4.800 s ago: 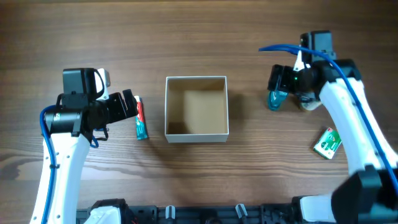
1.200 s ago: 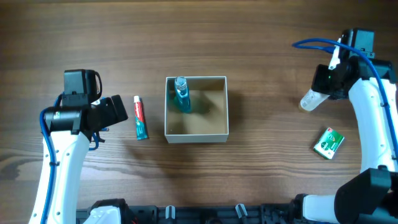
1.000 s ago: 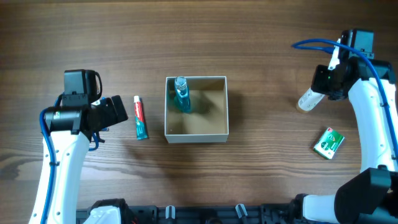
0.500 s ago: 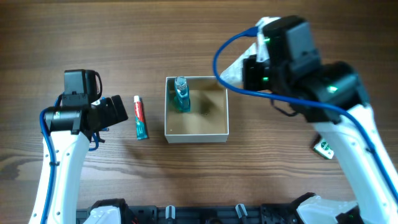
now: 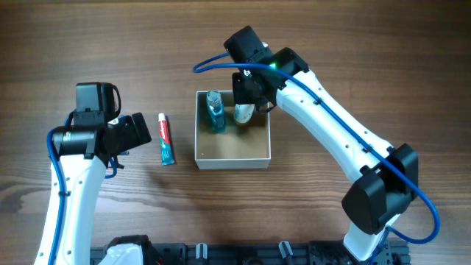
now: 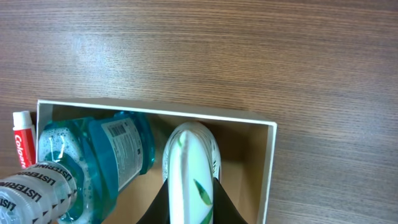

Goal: Pack container
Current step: 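Place the Pantene tube upright in the box beside the mouthwash, then grasp the small green box with the right gripper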

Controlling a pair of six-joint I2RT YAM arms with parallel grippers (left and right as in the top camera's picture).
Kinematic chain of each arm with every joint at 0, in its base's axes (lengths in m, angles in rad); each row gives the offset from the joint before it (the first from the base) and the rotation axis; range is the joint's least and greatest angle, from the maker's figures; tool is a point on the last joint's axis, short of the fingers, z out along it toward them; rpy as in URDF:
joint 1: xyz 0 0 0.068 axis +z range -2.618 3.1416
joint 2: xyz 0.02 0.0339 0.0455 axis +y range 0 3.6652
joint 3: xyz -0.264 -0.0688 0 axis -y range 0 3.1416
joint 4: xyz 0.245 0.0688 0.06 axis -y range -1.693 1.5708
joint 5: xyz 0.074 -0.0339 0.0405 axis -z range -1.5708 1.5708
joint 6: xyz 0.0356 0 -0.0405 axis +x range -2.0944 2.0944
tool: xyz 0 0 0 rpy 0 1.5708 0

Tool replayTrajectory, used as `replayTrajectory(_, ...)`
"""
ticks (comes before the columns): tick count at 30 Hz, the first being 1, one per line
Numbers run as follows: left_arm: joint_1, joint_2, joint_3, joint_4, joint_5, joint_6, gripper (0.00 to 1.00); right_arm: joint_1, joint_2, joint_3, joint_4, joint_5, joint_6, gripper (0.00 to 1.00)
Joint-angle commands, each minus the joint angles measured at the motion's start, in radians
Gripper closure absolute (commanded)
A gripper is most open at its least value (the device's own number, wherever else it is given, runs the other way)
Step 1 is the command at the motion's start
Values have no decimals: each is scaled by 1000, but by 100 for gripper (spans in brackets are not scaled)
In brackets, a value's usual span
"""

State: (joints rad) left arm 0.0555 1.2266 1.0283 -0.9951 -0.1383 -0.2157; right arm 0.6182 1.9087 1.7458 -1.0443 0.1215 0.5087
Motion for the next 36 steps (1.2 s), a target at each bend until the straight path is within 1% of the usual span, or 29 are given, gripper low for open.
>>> replayTrajectory(1, 8, 4, 18, 0, -20, -9, 0, -3, 18, 8, -7, 16, 13, 71)
replayTrajectory(2, 8, 4, 18, 0, -20, -9, 0, -3, 18, 8, -12, -9, -22, 57)
replayTrajectory(3, 8, 4, 18, 0, -20, -9, 0, -2, 14, 8, -13, -21, -43, 54)
replayTrajectory(5, 8, 4, 18, 0, -20, -9, 0, -2, -2, 8, -13, -20, -68, 52)
replayTrajectory(7, 8, 4, 18, 0, -20, -9, 0, -2, -35, 8, -11, -21, -92, 45)
replayTrajectory(9, 8, 4, 18, 0, -20, -9, 0, -2, -72, 10, -8, -20, -123, 45)
replayTrajectory(12, 8, 4, 18, 0, -19, -9, 0, -2, -157, 35, 1, -21, -207, 44)
replayTrajectory(13, 8, 4, 18, 0, -20, -9, 0, -5, -219, 60, 2, 23, -217, 44)
replayTrajectory(14, 8, 4, 18, 0, -20, -9, 0, -11, -256, 67, 6, 77, -180, 42)
replayTrajectory(15, 8, 4, 18, 0, -20, -9, 0, -35, -308, 67, 8, 145, -100, 35)
replayTrajectory(16, 8, 4, 18, 0, -20, -9, 0, -106, -378, 67, -31, 184, 0, 35)
replayTrajectory(17, 8, 4, 18, 0, -20, -9, 0, -187, -414, 65, -104, 193, 95, 34)
replayTrajectory(18, 8, 4, 18, 3, -20, -9, 0, -310, -439, 59, -223, 190, 202, 27)
replayTrajectory(19, 8, 4, 18, 8, -20, -9, 0, -407, -447, 47, -296, 166, 234, 24)
replayTrajectory(20, 8, 4, 18, 13, -20, -9, 0, -540, -453, 19, -357, 98, 205, 23)
replayTrajectory(21, 8, 4, 18, 16, -20, -9, 0, -635, -454, -11, -384, 52, 176, 22)
replayTrajectory(23, 8, 4, 18, 18, -20, -9, 0, -800, -463, -114, -389, -24, 108, 20)
replayTrajectory(25, 8, 4, 18, 18, -20, -9, 0, -946, -472, -269, -348, -62, 61, 19)
replayTrajectory(26, 8, 4, 18, 18, -20, -9, 0, -991, -473, -342, -312, -63, 36, 18)
replayTrajectory(28, 8, 4, 18, 18, -20, -9, 0, -1057, -473, -510, -209, -67, 2, 8)
replayTrajectory(29, 8, 4, 18, 18, -20, -9, 0, -1078, -473, -603, -136, -68, 2, 5)
replayTrajectory(32, 8, 4, 18, 18, -20, -9, 0, -1099, -473, -772, 32, -63, -22, 1)
replayTrajectory(36, 8, 4, 18, 17, -20, -9, 0, -1102, -470, -956, 273, -63, -96, 0)
